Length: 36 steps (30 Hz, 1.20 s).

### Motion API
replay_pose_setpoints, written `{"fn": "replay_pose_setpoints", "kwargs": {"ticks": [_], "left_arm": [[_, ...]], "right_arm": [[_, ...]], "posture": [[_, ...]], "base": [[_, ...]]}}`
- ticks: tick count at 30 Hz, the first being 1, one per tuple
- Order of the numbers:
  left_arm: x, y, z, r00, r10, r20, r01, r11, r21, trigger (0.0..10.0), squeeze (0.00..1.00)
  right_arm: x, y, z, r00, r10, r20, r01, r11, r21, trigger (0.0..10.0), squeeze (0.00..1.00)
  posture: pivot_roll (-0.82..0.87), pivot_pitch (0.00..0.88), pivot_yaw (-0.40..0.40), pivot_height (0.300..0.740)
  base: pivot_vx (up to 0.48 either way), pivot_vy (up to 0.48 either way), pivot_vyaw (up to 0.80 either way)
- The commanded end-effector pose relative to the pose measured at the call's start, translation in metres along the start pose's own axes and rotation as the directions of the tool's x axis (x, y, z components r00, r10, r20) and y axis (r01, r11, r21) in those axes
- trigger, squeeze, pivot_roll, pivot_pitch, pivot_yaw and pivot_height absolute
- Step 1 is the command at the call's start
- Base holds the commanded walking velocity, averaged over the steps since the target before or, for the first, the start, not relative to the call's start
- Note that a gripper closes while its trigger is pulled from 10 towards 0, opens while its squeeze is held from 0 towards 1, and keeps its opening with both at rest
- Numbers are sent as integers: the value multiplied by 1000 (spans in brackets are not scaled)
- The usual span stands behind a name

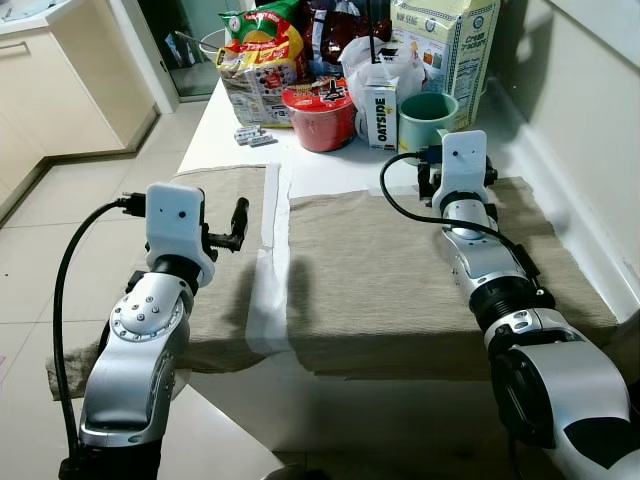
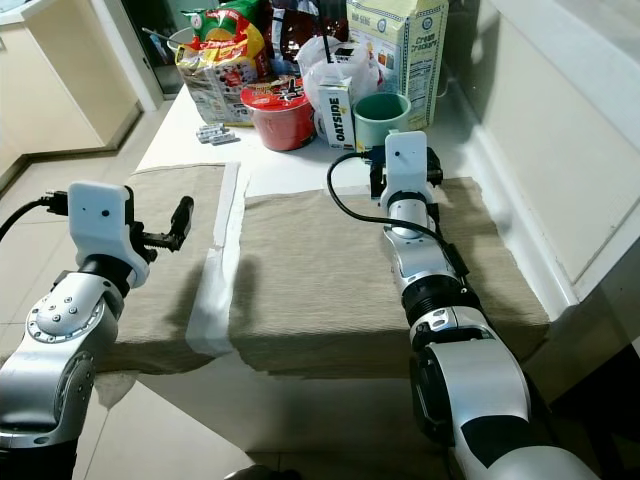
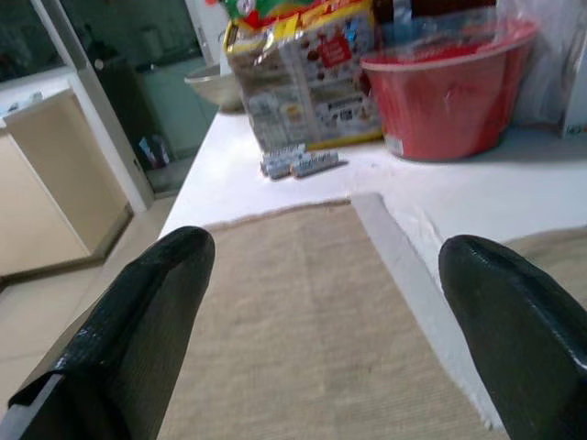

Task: Setting the table

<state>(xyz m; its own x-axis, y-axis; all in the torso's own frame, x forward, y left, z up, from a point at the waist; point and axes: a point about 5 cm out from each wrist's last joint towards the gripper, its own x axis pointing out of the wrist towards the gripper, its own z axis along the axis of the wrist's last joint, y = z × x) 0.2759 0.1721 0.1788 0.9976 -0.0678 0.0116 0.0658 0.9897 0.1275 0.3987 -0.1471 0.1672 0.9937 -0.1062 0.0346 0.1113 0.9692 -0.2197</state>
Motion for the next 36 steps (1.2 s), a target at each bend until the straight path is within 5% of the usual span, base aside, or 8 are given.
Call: {"fn": "replay_pose_setpoints", "kwargs": {"ticks": [1,36], "left_arm": [[-3,6,4,1000,19,7,-19,1000,12,10000,0],[-1,8,9,999,32,23,-32,999,22,10000,0]], "right_arm": [[1,9,6,999,44,13,-45,999,28,0,0],[-1,28,15,982,168,86,-173,983,54,0,0]], "posture": [[-4,94,162,740],[-8,80,152,740]], "base": [[0,0,0],[0,0,0]]}}
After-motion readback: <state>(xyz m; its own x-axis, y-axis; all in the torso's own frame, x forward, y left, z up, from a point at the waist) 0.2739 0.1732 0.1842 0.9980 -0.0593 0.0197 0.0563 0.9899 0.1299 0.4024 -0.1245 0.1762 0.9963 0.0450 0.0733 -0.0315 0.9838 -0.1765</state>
